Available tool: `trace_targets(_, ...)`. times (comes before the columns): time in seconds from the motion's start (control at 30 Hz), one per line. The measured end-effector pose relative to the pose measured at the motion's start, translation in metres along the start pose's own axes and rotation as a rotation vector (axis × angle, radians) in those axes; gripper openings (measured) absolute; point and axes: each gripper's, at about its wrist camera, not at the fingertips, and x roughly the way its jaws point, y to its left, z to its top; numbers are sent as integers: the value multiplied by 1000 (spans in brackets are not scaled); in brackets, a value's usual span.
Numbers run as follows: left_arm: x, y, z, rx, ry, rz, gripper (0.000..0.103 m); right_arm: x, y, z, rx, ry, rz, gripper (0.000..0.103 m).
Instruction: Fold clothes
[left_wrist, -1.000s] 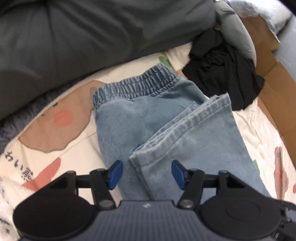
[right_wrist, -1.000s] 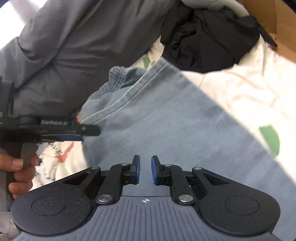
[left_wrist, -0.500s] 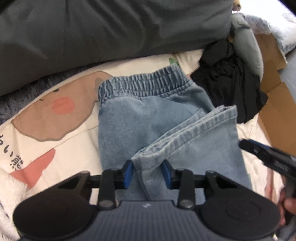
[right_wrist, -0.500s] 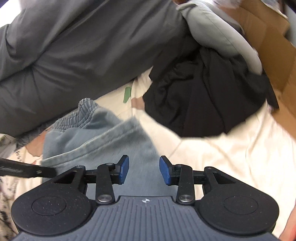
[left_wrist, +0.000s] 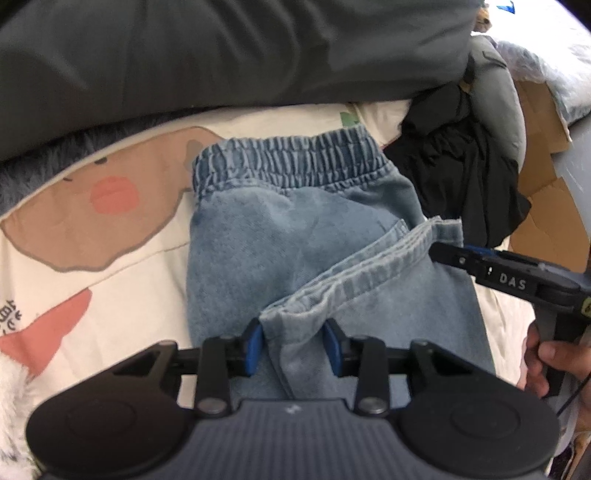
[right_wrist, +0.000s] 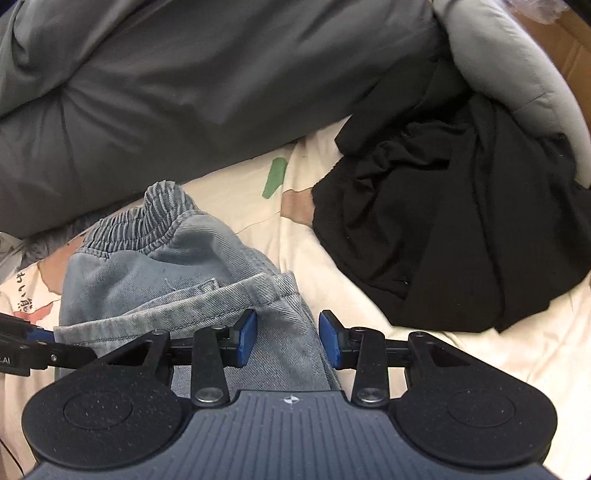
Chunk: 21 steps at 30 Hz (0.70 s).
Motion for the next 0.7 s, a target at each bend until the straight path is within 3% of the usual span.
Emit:
trace_targets(0.07,-4,-1,-1,-3,-9,2,33,-3,-2,-1,-9,-13,26,37)
trace_targets(0.13,-8,-2,-3,0,-20,3,29,-9,-2,-2,-16,-27,34,19)
trace_targets(0.23,-17,-7,-4,21,-30,-10,19,-22,2,-4,-8,-53,36,7)
trace_targets(0.7,-75,-19,10,77,-128,-16,17,-71,25,24,-46,-144,52,6)
